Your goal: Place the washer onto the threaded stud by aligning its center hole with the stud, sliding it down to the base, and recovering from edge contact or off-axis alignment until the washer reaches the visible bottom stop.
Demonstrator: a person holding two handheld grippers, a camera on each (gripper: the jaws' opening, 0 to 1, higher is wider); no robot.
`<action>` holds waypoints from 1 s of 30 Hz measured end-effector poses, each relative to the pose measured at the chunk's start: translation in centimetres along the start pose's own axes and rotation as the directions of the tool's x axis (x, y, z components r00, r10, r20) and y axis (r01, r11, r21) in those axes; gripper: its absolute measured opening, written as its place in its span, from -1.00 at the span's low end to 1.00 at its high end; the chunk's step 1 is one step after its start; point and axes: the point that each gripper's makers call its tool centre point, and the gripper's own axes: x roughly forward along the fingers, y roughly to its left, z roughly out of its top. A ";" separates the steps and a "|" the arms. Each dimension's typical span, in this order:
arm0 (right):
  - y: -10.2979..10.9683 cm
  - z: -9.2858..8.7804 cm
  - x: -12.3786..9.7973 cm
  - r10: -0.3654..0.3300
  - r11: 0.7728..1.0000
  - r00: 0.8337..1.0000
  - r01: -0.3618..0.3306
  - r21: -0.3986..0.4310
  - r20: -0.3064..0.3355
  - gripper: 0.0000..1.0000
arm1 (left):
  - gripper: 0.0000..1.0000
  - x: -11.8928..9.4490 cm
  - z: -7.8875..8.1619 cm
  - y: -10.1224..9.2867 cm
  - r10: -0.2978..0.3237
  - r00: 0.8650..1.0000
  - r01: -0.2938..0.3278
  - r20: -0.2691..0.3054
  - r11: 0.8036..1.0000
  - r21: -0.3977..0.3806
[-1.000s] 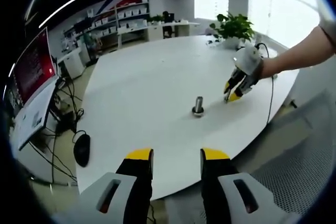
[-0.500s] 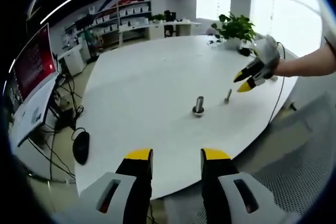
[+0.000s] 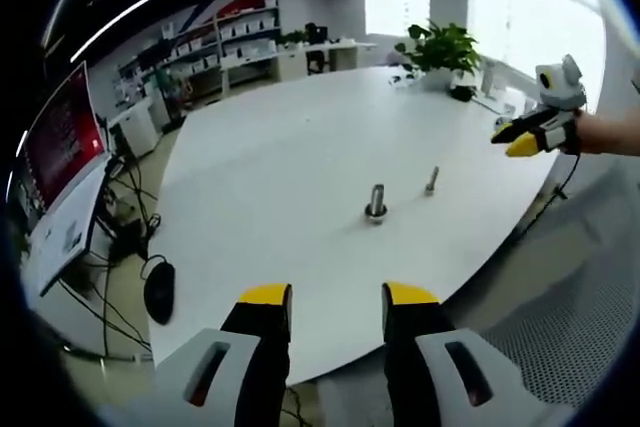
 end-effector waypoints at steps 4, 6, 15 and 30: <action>1.6 0.5 -1.6 -0.004 0.999 0.998 0.002 0.035 0.058 -0.26 | -0.31 -0.2 0.3 0.2 0.006 1.000 -0.006 0.018 1.000 -0.013; 2.6 0.4 -1.8 -0.008 1.000 0.998 0.008 0.010 0.068 -0.23 | -0.31 -0.4 0.6 0.3 0.007 0.999 -0.006 0.041 1.000 -0.026; 2.6 1.0 -2.5 -0.136 0.989 0.982 0.142 -0.037 0.130 0.10 | -0.28 -1.1 1.5 0.6 0.024 0.995 -0.017 0.102 0.998 -0.065; 2.3 -0.6 -1.8 -0.160 0.986 0.982 0.163 -0.024 0.103 0.21 | -0.27 -1.9 1.9 0.9 0.010 0.980 0.031 0.201 0.979 -0.200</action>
